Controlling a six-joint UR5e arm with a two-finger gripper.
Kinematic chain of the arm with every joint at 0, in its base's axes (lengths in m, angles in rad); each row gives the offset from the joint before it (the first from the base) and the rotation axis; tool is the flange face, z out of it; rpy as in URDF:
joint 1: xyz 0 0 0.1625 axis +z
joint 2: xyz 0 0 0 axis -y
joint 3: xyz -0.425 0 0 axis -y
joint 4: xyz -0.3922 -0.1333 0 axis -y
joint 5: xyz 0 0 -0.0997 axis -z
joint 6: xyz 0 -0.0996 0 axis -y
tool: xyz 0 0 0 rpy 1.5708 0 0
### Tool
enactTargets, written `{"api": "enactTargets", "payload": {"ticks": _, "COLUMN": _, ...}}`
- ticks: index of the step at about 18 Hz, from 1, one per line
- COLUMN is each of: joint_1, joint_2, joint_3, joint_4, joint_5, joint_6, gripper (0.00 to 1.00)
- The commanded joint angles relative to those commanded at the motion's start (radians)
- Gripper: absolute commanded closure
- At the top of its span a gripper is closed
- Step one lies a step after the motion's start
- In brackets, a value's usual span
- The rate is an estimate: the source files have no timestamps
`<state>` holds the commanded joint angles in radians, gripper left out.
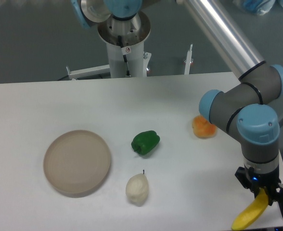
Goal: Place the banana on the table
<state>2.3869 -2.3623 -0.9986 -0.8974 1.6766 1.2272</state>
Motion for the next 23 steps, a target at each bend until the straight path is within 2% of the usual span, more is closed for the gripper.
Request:
{"api": "enactTargets", "payload": {"ticks": 10, "joint_1": -0.003, "joint_2": 0.011, "joint_3": -0.024, "joint_4": -0.002, "joint_5": 0.002, "joint_6": -0.018, "gripper": 0.64}}
{"api": "enactTargets", "payload": {"ticks": 13, "joint_1": -0.003, "joint_2": 0.05, "joint_3": -0.087, "joint_4": -0.002, "joint_5": 0.003, "joint_6": -0.012, "gripper": 0.64}}
{"api": "enactTargets", "payload": {"ticks": 17, "joint_1": 0.002, "joint_2": 0.141, "joint_3": -0.222, "joint_4": 0.009, "joint_5": -0.005, "joint_6": 0.002, "gripper": 0.64}}
{"api": "enactTargets", "payload": {"ticks": 19, "joint_1": 0.002, "joint_2": 0.175, "joint_3": -0.265, "joint_4": 0.009, "joint_5": -0.005, "joint_6": 0.012, "gripper": 0.64}}
{"api": "enactTargets", "payload": {"ticks": 23, "joint_1": 0.023, "joint_2": 0.274, "joint_3": -0.434, "joint_4": 0.011, "joint_5": -0.002, "joint_6": 0.107, "gripper": 0.64}}
